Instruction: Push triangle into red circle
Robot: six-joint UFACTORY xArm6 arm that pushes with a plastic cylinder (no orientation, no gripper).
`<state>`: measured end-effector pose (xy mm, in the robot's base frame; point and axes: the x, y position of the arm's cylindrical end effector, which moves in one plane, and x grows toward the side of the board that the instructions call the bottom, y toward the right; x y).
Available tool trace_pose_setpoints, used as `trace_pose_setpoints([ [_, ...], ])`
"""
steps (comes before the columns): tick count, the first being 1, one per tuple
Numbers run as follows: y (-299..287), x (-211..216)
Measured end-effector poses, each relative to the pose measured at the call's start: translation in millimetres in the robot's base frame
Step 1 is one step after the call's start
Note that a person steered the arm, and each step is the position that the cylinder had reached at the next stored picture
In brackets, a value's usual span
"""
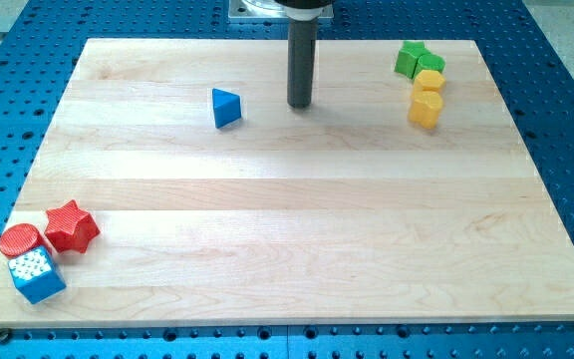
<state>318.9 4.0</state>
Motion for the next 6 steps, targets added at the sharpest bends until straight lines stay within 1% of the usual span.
trace_pose_setpoints([
  [1, -91.6, 39.2],
  [2, -162.8, 101.8],
  [3, -132.0, 92.7],
  [4, -105.1, 32.0],
  [5, -166.6, 51.4],
  [6, -208.8, 149.8],
])
